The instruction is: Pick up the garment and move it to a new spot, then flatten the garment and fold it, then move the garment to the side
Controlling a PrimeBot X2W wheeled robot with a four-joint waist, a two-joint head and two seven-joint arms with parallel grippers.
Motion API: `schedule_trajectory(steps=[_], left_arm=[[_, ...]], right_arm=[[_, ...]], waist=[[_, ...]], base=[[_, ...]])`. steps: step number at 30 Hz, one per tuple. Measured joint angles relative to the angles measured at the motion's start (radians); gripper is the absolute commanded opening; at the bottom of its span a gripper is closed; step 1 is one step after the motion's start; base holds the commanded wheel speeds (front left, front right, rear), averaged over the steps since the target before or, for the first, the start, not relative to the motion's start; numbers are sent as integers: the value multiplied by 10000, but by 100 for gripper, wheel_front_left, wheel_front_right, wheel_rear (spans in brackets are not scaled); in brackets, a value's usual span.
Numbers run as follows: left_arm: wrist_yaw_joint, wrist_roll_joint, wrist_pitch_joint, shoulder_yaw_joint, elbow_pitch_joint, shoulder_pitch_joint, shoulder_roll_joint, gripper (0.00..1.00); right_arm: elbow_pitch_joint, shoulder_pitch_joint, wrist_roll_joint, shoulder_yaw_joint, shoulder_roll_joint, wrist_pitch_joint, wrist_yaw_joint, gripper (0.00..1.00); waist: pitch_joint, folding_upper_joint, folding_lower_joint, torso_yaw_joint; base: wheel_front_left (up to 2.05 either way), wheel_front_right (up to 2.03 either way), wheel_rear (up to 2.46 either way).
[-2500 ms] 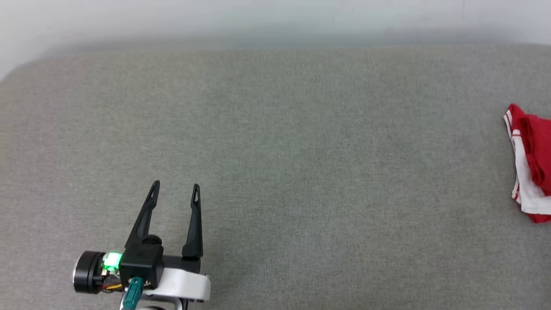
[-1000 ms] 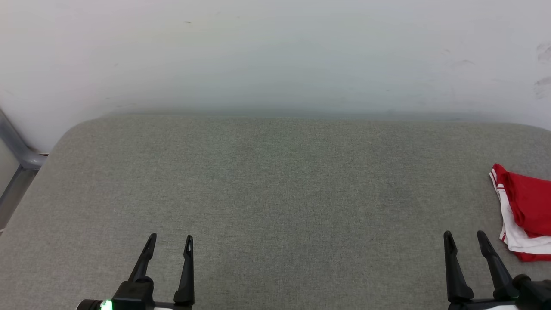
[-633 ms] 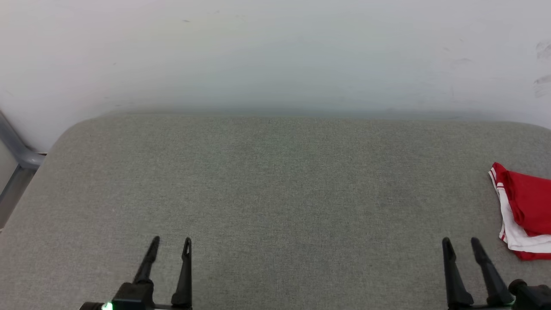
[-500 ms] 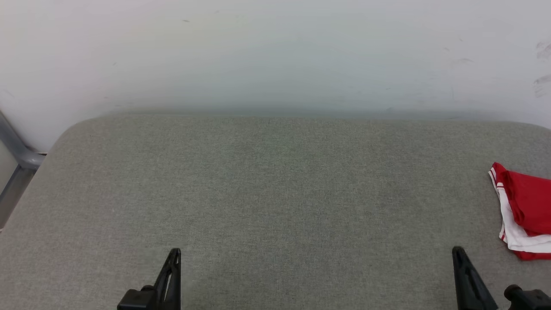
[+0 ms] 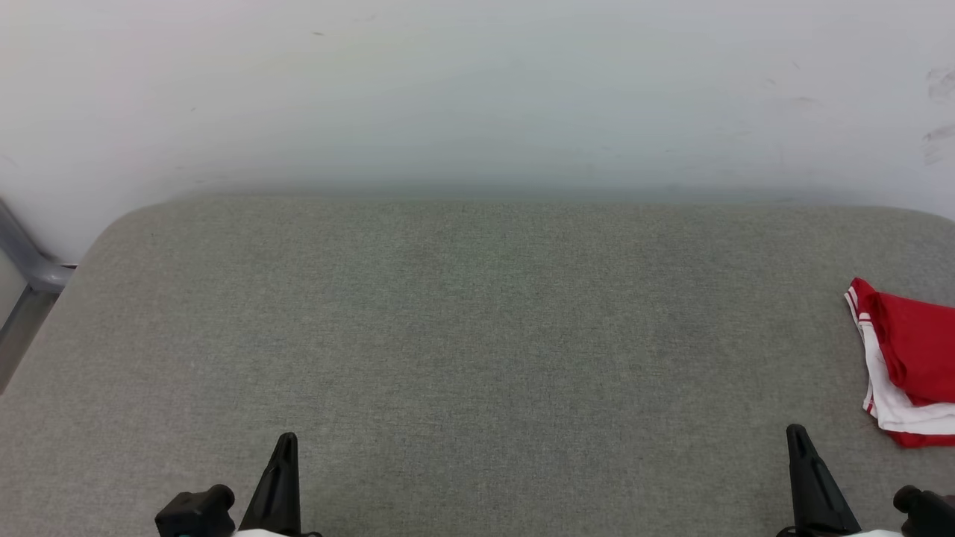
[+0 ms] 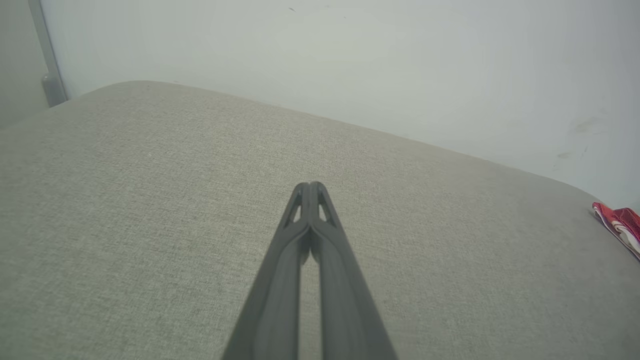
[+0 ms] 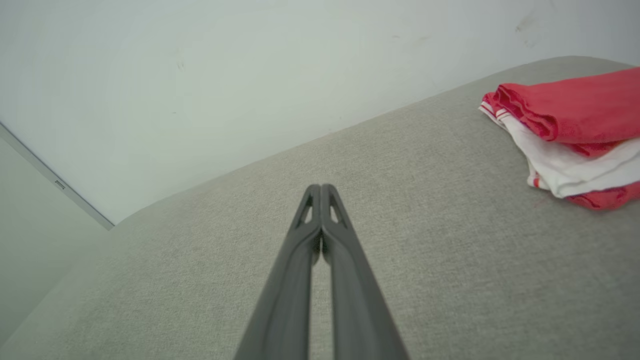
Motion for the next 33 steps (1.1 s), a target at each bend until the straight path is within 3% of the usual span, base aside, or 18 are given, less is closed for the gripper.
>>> schedule_trajectory(steps=[33], left_arm=[[-504,-5325,1170,552,619,-962,-13,0]], right_arm=[[571,-1023,4842,-40,-102,1127,-4,0]], waist=[[125,0,0,-127]], base=[[0,0,0]])
